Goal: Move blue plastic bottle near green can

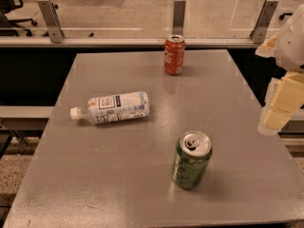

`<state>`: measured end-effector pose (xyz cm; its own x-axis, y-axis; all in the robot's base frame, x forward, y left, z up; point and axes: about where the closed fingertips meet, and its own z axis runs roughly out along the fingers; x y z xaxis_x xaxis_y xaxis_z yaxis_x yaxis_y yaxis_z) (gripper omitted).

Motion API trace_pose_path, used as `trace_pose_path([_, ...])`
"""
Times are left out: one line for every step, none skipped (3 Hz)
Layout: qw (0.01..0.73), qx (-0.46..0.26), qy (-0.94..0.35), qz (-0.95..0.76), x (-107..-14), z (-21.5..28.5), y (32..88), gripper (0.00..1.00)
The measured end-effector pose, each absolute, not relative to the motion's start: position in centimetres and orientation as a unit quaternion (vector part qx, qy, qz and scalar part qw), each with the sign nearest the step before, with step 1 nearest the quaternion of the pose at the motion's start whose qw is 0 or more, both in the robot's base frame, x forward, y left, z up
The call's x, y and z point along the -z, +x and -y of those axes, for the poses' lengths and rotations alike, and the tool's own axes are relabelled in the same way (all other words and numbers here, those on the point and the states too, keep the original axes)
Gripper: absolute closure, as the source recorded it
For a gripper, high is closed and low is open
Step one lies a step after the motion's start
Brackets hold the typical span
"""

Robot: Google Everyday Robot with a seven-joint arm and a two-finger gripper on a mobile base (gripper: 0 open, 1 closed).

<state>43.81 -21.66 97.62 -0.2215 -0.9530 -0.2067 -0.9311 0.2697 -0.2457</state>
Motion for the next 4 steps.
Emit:
trace_pose_path([0.159, 0.035, -0.603, -0.781, -97.6, 21.7, 43.8, 0.00])
trace_pose_path([0.164, 0.030, -0.617, -0.769, -98.0, 20.3, 44.7, 0.00])
trace_pose_path([0.169, 0.018, -0.633, -0.755, -97.8, 18.1, 46.3, 0.00])
trace_pose_path([0.173, 0.004, -0.653, -0.737, -97.4, 15.2, 47.9, 0.00])
